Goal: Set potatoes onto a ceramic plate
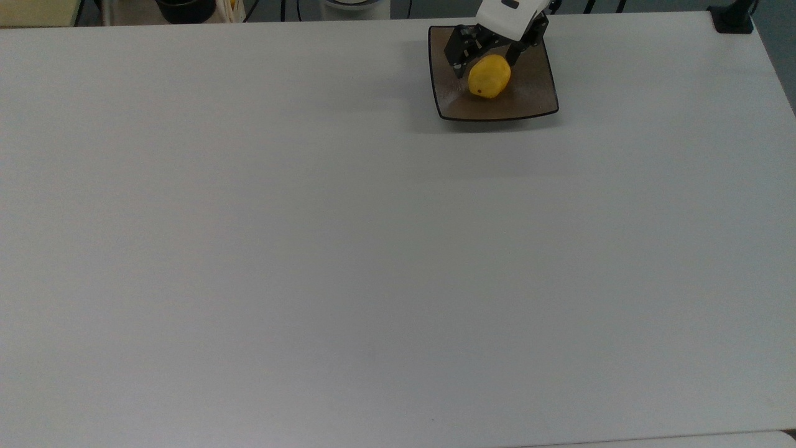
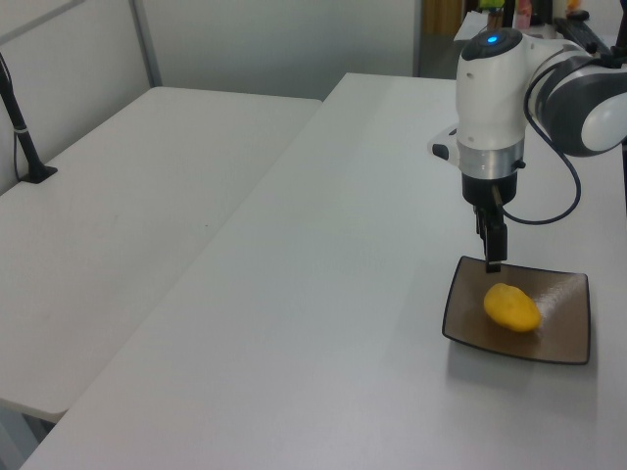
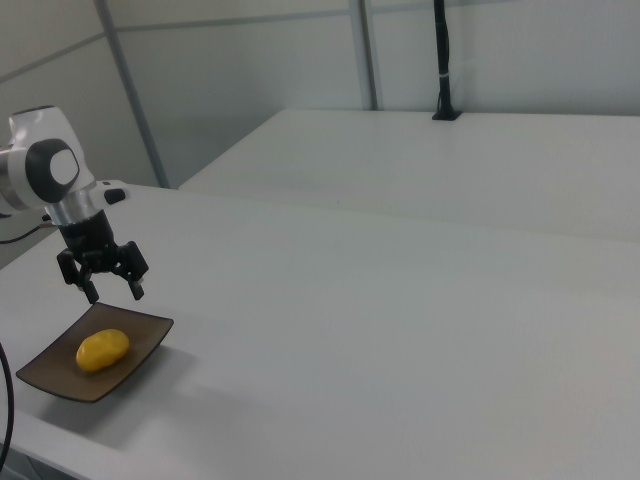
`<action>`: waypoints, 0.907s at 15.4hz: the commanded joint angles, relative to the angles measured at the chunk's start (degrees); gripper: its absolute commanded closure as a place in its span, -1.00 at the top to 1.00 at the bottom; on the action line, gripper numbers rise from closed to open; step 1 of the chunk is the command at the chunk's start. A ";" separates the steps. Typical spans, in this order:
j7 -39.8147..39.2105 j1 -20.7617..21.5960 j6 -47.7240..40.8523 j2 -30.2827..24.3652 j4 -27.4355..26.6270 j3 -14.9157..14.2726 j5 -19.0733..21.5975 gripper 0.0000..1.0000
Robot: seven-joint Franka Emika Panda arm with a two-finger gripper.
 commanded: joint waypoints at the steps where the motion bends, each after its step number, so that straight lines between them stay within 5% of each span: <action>1: -1.44 -1.82 -7.66 -2.09 3.30 0.17 0.64 1.00; 6: -1.53 -6.64 -12.69 -5.34 7.52 -1.14 2.13 1.00; 14: -1.62 -11.57 -13.48 -7.36 14.04 -11.25 5.13 1.00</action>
